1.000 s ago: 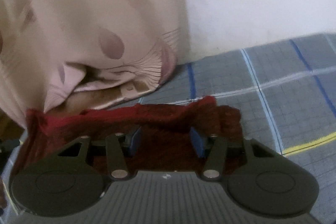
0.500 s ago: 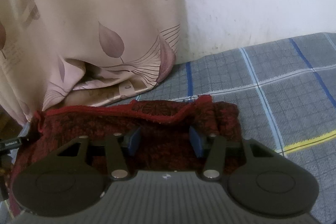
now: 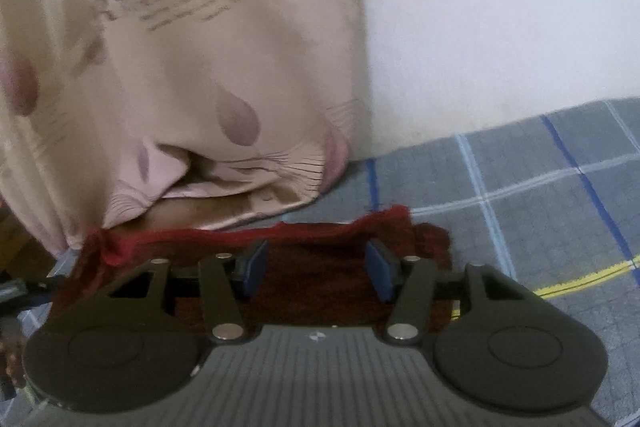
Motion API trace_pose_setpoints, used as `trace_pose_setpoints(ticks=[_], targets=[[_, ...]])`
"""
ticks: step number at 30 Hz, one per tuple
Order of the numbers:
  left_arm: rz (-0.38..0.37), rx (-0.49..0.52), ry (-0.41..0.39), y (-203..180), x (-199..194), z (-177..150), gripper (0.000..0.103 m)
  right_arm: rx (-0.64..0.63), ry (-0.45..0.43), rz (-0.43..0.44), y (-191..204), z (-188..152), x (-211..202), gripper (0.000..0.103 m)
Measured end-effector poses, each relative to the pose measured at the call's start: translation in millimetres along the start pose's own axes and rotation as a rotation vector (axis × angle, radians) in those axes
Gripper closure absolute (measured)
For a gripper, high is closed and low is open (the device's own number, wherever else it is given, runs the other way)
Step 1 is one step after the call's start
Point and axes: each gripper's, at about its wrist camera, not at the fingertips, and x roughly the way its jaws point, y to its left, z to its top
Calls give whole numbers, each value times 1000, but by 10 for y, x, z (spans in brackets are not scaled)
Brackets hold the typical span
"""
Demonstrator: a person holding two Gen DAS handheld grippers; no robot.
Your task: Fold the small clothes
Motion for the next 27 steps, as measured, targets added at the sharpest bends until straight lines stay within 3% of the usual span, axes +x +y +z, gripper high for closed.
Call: trace_pose_setpoints(ticks=[6,8,10,13,15,17,20,22,24,27], targets=[[29,-72,-3,128,59,-202,0,-102,75,12,217,13,198,48],[45,-60,-10,123,42,-209,0,-68,111,-37,101,19,349,49],[38,-60,-26,137,-15,-213,0,-4,148,-124,-73,7,471,59],[3,-66,-59,160,-148,-213,0,150,97,-93,-220,55,308,58],[-45,-94,-72,174,-272,-230,0,122,14,-101,-113,63,83,55],[-83,-132,-82,193,-426,-280,0,67,-20,6,74,70,-112,55],[-118,-159,-80,175,-656,-393,0,-91,5,173,519,76,-228,55],[-139,-170,-69,165,-783,-466,0,-180,77,250,788,80,-139,66],[-154,-184,-61,174,-891,-529,0,-269,146,257,1015,59,74,88],[-171,-247,-36,242,-998,-613,0,-268,243,211,1104,10,522,93]])
